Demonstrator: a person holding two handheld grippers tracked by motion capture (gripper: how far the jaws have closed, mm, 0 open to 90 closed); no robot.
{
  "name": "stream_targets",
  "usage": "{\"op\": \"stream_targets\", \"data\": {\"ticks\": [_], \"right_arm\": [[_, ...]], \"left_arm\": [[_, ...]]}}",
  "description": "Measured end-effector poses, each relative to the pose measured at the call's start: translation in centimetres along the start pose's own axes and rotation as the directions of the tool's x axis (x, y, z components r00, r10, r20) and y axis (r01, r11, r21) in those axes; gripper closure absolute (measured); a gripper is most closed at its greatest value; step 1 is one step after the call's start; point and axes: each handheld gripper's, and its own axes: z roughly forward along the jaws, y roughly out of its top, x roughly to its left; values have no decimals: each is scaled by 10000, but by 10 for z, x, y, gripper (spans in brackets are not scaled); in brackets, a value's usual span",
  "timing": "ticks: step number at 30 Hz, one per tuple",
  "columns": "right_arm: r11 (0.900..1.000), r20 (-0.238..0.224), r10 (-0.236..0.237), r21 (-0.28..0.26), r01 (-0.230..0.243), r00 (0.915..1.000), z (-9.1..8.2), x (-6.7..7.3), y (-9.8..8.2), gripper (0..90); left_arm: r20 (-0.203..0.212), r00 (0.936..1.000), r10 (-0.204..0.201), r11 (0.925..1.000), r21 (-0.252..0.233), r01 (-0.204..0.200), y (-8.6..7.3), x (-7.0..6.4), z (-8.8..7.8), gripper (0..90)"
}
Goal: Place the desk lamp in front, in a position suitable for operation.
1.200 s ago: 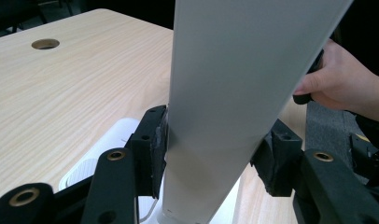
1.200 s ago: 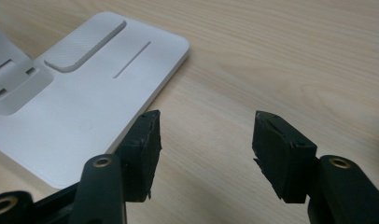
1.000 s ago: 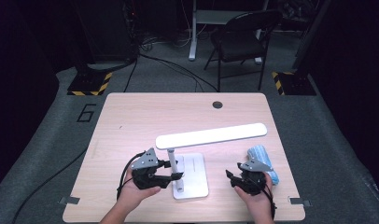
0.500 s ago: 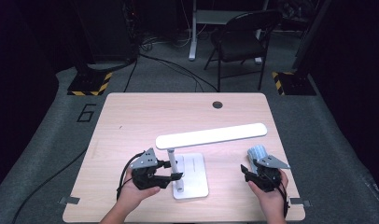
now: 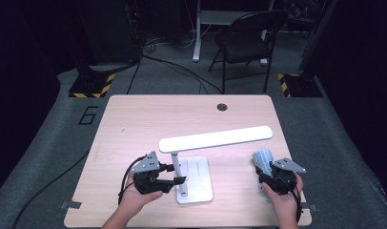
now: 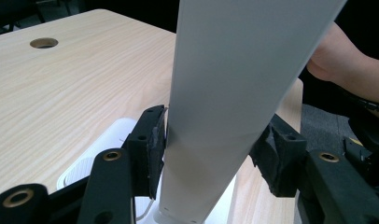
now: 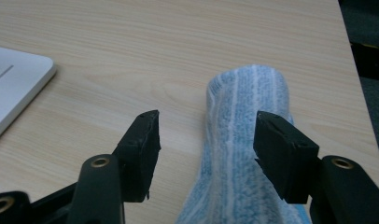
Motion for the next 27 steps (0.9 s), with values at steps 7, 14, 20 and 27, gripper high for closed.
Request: {"op": "stream_targets", "data": {"ticks": [7,14,20,27], "right_arm": [[9999,451,108,37,-109,9989,0,-9,-3,391],[9982,532,296,497,-322,9981,9,-17,-11,380],[9966,561,341,728,-381,9978,18,-20,-15,383],[9951,578,459,849,-507,9973,26,-22,-17,403]], "left_arm": [[14,10000,-12,9999,130,12,-1,1,0,476],[-10,10000,-33,10000,56,33,-1,1,0,474],[18,10000,-83,10000,7,83,-1,1,-1,470],[2,10000,-16,10000,-94,16,2,1,-3,466]]}}
